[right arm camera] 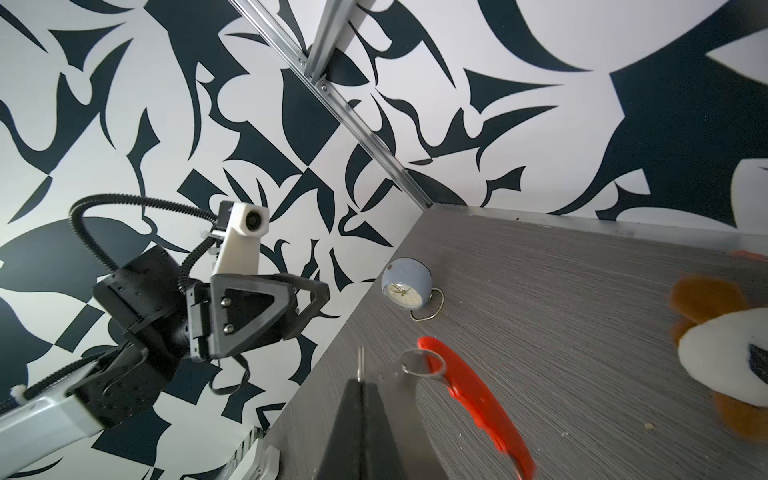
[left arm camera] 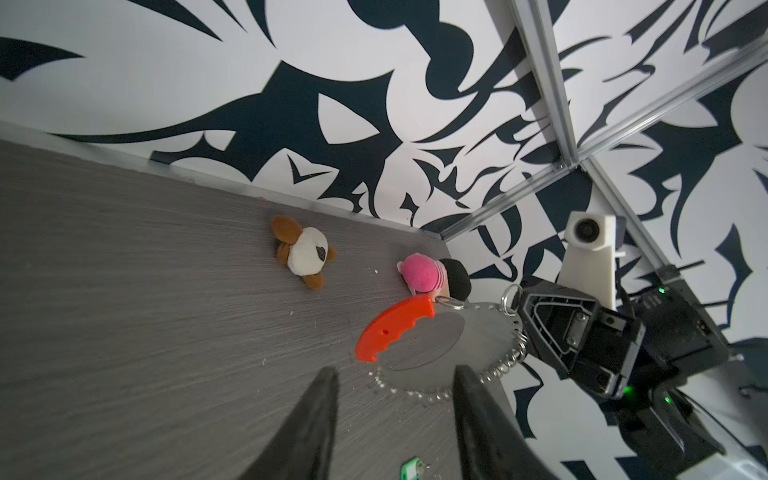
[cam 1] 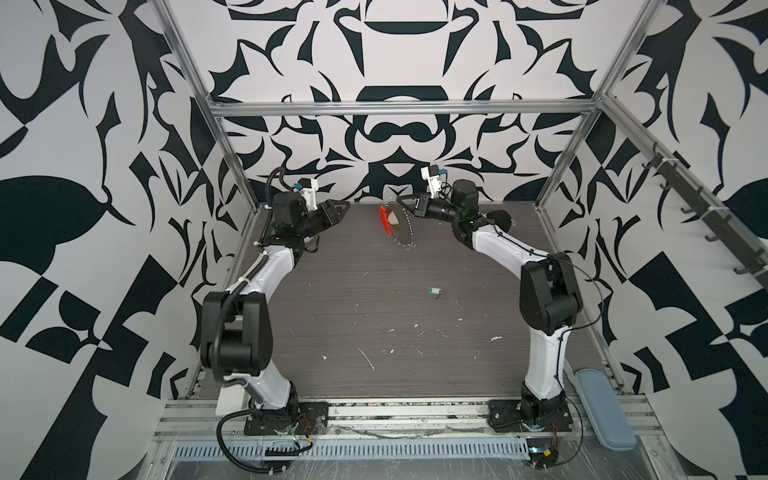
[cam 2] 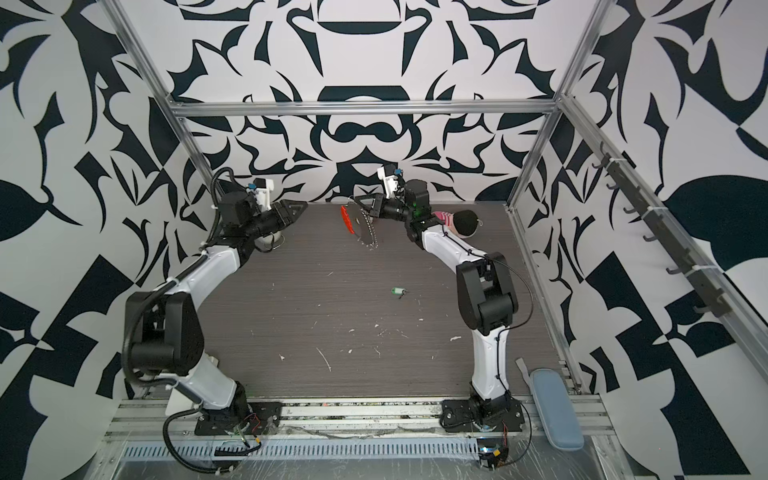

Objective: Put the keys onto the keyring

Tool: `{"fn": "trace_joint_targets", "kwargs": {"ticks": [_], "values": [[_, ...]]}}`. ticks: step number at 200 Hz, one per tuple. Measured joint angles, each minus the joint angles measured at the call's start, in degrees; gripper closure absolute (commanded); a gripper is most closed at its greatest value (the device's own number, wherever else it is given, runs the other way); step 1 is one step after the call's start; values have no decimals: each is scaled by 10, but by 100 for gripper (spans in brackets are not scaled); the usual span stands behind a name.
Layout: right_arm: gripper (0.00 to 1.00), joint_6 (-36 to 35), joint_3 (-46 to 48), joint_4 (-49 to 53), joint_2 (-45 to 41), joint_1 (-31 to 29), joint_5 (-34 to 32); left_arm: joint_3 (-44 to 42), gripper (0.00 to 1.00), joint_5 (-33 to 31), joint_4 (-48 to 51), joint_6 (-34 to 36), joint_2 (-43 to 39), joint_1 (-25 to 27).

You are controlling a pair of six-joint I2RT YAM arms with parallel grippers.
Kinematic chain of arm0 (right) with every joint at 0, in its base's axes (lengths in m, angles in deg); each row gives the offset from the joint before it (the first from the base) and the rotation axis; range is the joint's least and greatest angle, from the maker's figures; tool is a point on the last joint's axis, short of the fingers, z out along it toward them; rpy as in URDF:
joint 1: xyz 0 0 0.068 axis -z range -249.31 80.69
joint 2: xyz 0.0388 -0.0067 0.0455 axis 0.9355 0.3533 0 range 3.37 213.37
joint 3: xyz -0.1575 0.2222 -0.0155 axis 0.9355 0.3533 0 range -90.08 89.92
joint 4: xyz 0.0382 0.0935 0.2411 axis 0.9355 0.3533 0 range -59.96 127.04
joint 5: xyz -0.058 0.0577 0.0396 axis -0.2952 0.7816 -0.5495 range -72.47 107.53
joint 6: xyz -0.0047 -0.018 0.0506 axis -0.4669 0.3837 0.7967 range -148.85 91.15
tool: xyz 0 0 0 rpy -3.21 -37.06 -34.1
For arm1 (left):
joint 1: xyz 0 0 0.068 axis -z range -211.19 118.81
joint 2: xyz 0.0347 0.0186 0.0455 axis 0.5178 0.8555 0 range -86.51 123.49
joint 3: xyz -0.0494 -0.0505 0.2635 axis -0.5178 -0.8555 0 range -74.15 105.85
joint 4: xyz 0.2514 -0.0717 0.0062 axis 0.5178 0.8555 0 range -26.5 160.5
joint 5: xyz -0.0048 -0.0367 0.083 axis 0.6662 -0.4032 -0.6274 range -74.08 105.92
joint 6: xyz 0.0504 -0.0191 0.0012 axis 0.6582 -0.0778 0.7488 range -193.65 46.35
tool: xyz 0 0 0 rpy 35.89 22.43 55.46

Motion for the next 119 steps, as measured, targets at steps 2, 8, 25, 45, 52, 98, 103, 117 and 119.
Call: {"fn": "trace_joint_targets", "kwargs": {"ticks": [2,8,25,45,52,98,103,117,119], "values": [[100,0,-2,0,3,0,1,2,65,5,-7,-9,6,1],[100,1,-5,0,10,0,3,13,67,17,-31,-21,27,2],[100,1,-7,4,24,0,6,44,68,52,-107,-75,91,7],[100,1,-7,16,31,0,9,66,68,76,-179,-129,142,14],[100,1,-8,18,31,0,11,66,69,82,-196,-142,150,17],[100,11,-11,4,31,0,25,87,68,100,-217,-153,158,44],[100,14,-11,0,31,0,27,90,68,100,-216,-151,158,47],[100,19,-13,-14,31,0,30,93,67,103,-214,-148,158,54],[100,21,-13,-17,31,0,31,93,67,104,-214,-147,158,55]]}}
